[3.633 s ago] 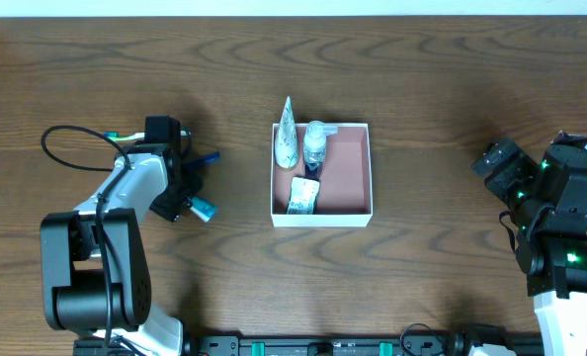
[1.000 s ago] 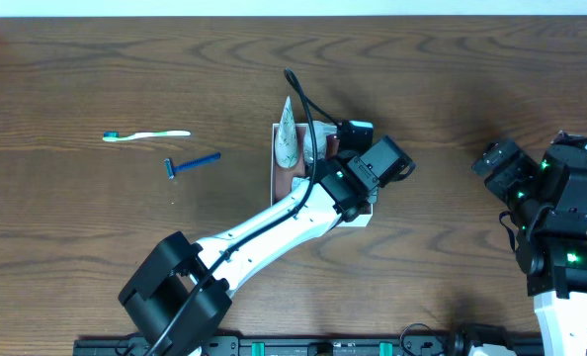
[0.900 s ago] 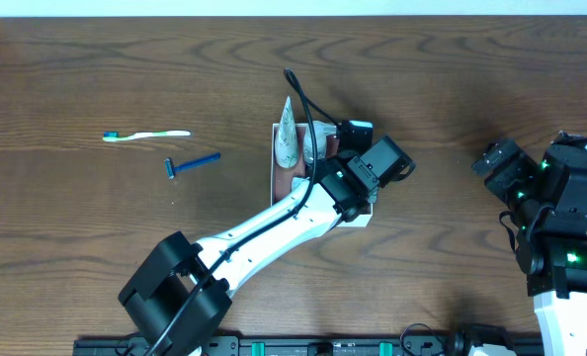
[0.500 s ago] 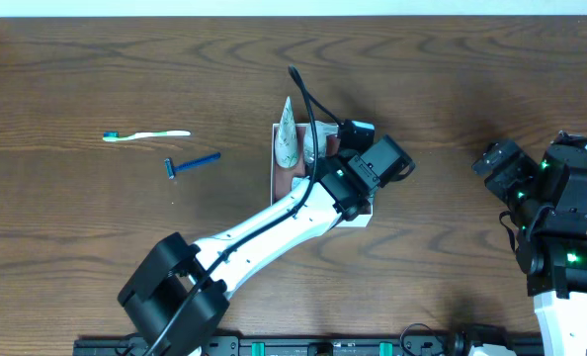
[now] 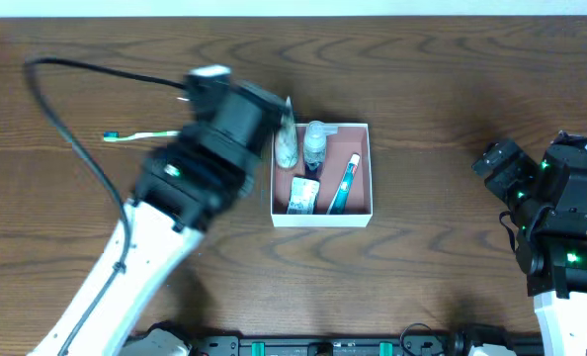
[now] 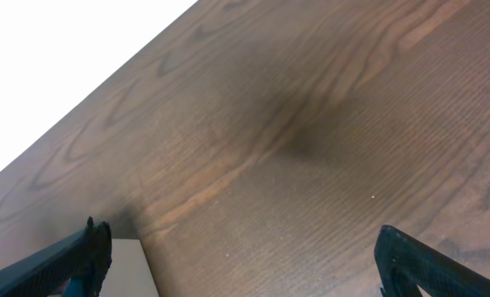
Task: Pack container
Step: 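Lower the toothpaste into the box and open the left gripper, then move the left gripper to the blue razor and grasp it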
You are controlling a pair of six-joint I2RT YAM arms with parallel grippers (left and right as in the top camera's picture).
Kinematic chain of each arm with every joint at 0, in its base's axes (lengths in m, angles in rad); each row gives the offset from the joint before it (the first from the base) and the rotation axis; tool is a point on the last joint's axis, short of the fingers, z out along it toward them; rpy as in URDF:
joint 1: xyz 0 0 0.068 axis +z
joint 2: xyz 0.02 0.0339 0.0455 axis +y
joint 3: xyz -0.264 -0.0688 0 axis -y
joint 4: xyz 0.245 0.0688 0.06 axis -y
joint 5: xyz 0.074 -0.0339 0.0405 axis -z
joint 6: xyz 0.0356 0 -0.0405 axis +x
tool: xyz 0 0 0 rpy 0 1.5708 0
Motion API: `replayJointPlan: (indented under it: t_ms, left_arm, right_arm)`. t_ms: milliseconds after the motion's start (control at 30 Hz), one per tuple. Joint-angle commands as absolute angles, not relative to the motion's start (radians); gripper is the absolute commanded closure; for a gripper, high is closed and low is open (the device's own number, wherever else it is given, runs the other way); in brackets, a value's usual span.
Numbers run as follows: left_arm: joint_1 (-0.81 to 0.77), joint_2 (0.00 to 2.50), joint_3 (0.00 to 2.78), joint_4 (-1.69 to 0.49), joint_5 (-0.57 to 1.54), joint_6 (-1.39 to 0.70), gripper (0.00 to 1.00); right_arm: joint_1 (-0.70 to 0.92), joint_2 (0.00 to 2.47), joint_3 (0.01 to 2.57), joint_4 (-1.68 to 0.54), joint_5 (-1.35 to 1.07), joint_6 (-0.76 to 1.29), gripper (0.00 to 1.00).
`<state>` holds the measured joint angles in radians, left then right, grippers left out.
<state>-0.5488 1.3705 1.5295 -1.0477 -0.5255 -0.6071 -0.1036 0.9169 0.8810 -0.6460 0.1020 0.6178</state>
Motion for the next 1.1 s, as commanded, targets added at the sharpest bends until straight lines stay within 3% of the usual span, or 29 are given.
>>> replayJointPlan:
  t_ms: [0, 267, 500, 667, 867, 1067]
  left_arm:
    - [-0.374, 1.415, 1.522, -1.039, -0.465, -0.641, 0.51]
    - [-0.106, 1.604, 1.521, -0.983, -0.153, -0.58, 0.51]
    - [-0.082, 1.825, 1.521, -0.982, 0.033, -0.415, 0.51]
    - [-0.081, 1.936, 1.521, -0.986, 0.061, -0.416, 0.51]
    - [-0.081, 1.997, 1.521, -0.98, 0.059, -0.573, 0.51]
    - [-0.081, 2.02, 1.52, -0.964, 0.016, -0.881, 0.51]
  right_arm:
    - [-0.112, 0.916, 0.884, -0.647, 0.109, 0.624, 0.01]
    - [-0.112, 0.916, 0.884, -0.647, 0.109, 0.624, 0.01]
    - [-0.112, 0.916, 0.884, -0.647, 0.109, 0.624, 0.01]
    - [-0.112, 0.916, 0.884, -0.647, 0.109, 0.624, 0.01]
    - [-0.112, 0.916, 0.884, -0.647, 0.109, 0.624, 0.01]
    - [-0.112, 0.916, 0.884, -0.647, 0.109, 0.624, 0.01]
